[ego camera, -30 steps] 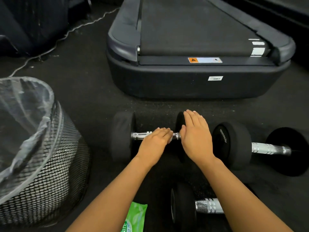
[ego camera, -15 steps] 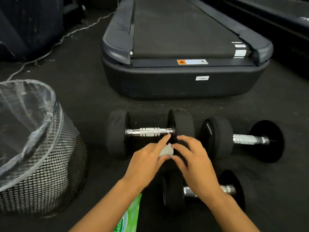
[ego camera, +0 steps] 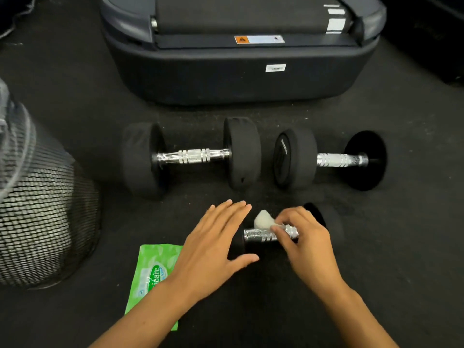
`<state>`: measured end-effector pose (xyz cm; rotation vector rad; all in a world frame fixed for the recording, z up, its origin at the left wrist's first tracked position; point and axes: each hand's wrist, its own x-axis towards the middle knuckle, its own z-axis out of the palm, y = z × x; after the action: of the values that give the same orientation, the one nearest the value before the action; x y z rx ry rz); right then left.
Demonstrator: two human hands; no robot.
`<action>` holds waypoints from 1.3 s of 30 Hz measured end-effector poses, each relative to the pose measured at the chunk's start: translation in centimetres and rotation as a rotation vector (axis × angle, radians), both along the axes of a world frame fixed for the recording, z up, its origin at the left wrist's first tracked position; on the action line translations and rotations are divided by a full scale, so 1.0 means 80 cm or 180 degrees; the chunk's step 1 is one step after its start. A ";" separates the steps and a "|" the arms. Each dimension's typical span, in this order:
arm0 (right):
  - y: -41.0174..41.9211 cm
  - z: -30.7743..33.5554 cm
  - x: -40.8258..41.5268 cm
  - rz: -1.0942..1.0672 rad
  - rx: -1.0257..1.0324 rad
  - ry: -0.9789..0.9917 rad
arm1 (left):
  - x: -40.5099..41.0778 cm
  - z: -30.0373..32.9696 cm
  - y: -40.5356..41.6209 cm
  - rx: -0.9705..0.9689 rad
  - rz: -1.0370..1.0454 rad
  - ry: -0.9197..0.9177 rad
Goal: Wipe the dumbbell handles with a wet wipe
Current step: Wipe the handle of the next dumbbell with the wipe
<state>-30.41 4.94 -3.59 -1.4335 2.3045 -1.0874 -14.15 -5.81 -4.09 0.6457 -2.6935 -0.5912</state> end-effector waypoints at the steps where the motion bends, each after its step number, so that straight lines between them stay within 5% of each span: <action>1: 0.004 -0.006 -0.002 -0.0058 0.0100 -0.0017 | -0.002 -0.006 0.002 -0.0037 0.0007 -0.0073; 10: 0.014 -0.040 0.001 0.0395 0.0616 0.1250 | -0.007 -0.037 0.001 0.0040 0.0035 -0.0633; 17: -0.015 -0.046 0.007 0.0526 0.0679 0.0727 | -0.007 -0.040 -0.002 0.0087 -0.0033 -0.0624; 27: -0.014 -0.060 0.009 0.0506 0.0539 0.1088 | -0.007 -0.044 -0.002 0.0449 -0.0007 -0.0170; 39: -0.048 -0.047 0.006 0.0677 0.1089 0.0487 | -0.008 -0.045 0.000 0.0424 -0.0017 -0.0091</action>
<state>-29.92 1.07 -7.31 -1.6163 2.2323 -0.5112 -14.77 -5.78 -7.67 0.6862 -2.7001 -0.7738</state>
